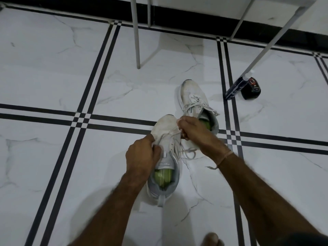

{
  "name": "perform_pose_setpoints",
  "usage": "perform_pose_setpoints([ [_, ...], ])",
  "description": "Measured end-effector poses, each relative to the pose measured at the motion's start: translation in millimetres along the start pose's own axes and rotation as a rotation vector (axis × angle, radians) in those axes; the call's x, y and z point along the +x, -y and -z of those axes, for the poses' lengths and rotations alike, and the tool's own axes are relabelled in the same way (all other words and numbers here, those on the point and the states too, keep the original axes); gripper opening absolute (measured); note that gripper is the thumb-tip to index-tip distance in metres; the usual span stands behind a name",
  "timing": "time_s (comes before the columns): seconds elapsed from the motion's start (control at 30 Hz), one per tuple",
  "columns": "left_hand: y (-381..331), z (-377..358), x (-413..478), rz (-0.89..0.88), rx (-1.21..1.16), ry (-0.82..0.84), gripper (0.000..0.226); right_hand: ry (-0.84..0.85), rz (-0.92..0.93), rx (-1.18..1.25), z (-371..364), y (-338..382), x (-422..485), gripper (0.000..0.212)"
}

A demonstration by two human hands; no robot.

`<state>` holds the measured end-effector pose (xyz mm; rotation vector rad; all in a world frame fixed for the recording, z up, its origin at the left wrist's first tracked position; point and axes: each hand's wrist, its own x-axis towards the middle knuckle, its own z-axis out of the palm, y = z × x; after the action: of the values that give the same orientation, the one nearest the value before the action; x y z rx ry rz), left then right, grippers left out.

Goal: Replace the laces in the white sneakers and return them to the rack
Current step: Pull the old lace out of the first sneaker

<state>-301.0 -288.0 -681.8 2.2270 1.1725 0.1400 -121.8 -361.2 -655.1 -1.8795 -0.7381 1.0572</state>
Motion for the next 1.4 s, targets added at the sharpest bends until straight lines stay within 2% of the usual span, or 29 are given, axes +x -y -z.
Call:
perform_pose_setpoints([
  [0.07,2.0,0.6,-1.1,0.012,0.0,-0.013,0.017,0.168,0.065,-0.285,0.5,-5.0,-8.1,0.03],
  [0.1,3.6,0.7,-2.0,0.018,-0.006,-0.018,0.017,0.261,0.052,-0.315,-0.6,-6.6,-12.7,0.03],
  [0.13,4.6,0.5,-1.8,0.013,-0.012,-0.022,0.018,0.312,0.027,-0.236,-0.4,-4.8,-16.4,0.031],
  [0.2,5.5,-1.3,-0.7,0.001,-0.002,-0.017,0.02,0.254,0.016,0.019,-2.4,3.7,-16.1,0.035],
  [0.3,-0.5,-2.4,-1.2,-0.021,0.005,0.003,0.019,0.111,-0.005,0.229,-4.9,18.9,-1.4,0.04],
  [0.33,-1.9,-2.1,-1.4,-0.021,0.007,0.009,0.019,0.077,-0.014,0.283,-4.2,21.7,1.9,0.039],
  [0.4,1.7,1.3,1.2,0.007,0.023,0.005,0.021,-0.002,-0.101,0.54,2.0,21.5,4.2,0.032],
  [0.43,6.2,2.6,3.6,0.026,0.019,-0.003,0.022,-0.03,-0.109,0.578,6.3,17.2,3.5,0.03],
  [0.47,10.2,2.7,5.5,0.035,0.009,-0.012,0.022,-0.038,-0.094,0.478,9.6,13.6,2.3,0.029],
  [0.53,11.1,0.2,6.0,0.024,0.005,-0.011,0.024,0.049,-0.025,-0.111,7.1,8.6,2.4,0.032],
  [0.57,7.9,-2.6,4.5,0.006,0.002,-0.011,0.026,0.087,0.012,-0.31,0.6,10.2,4.0,0.035],
  [0.6,4.0,-5.7,2.4,-0.009,-0.009,-0.02,0.029,0.13,0.032,-0.339,-6.7,16.8,5.5,0.037],
  [0.7,-6.9,-12.2,-5.6,0.034,-0.1,-0.065,0.042,0.339,0.006,0.176,-14.4,44.6,5.8,0.041],
  [0.73,-7.7,-12.7,-6.8,0.055,-0.108,-0.07,0.043,0.361,0.022,0.251,-12.2,49.0,7.8,0.045],
  [0.77,-7.8,-12.5,-7.6,0.056,-0.097,-0.07,0.041,0.327,0.059,0.222,-8.6,48.6,9.9,0.048],
  [0.83,-7.5,-13.6,-8.4,0.023,-0.078,-0.078,0.032,0.104,0.179,-0.014,-1.9,35.9,14.5,0.044],
  [0.9,-11.2,-14.8,-9.9,0.018,-0.113,-0.101,0.023,-0.138,0.256,-0.384,2.0,15.9,19.3,0.02],
  [0.93,-13.6,-16.2,-10.1,0.028,-0.138,-0.105,0.024,-0.175,0.228,-0.547,2.0,4.9,19.4,0.013],
  [1.0,-17.6,-19.3,-9.4,0.054,-0.151,-0.07,0.03,-0.092,0.079,-0.751,-3.8,-16.3,13.6,0.032],
  [1.03,-18.3,-20.6,-7.9,0.061,-0.142,-0.047,0.031,-0.053,0.04,-0.769,-7.2,-26.6,12.2,0.035],
  [1.1,-17.0,-21.4,-3.6,0.088,-0.138,-0.008,0.024,-0.04,0.06,-0.617,-13.2,-34.5,6.2,0.029],
  [1.13,-15.2,-21.4,-1.1,0.1,-0.144,0.005,0.02,-0.061,0.055,-0.425,-12.9,-31.8,3.8,0.028],
  [1.23,-11.5,-21.2,4.2,0.109,-0.139,0.026,0.018,-0.117,-0.079,0.446,-0.7,-11.0,-2.7,0.024],
  [1.27,-10.5,-21.6,5.2,0.109,-0.137,0.024,0.018,-0.151,-0.106,0.634,4.7,-5.1,-3.4,0.024],
  [1.3,-9.7,-21.7,5.7,0.109,-0.141,0.022,0.017,-0.194,-0.111,0.722,7.8,0.2,-4.6,0.025],
  [1.33,-9.3,-22.6,5.9,0.108,-0.147,0.019,0.016,-0.257,-0.08,0.641,9.8,-0.4,-3.9,0.026],
  [1.4,-9.1,-23.8,5.8,0.105,-0.151,0.011,0.016,-0.321,0.104,0.036,5.7,-14.3,-0.2,0.022],
])
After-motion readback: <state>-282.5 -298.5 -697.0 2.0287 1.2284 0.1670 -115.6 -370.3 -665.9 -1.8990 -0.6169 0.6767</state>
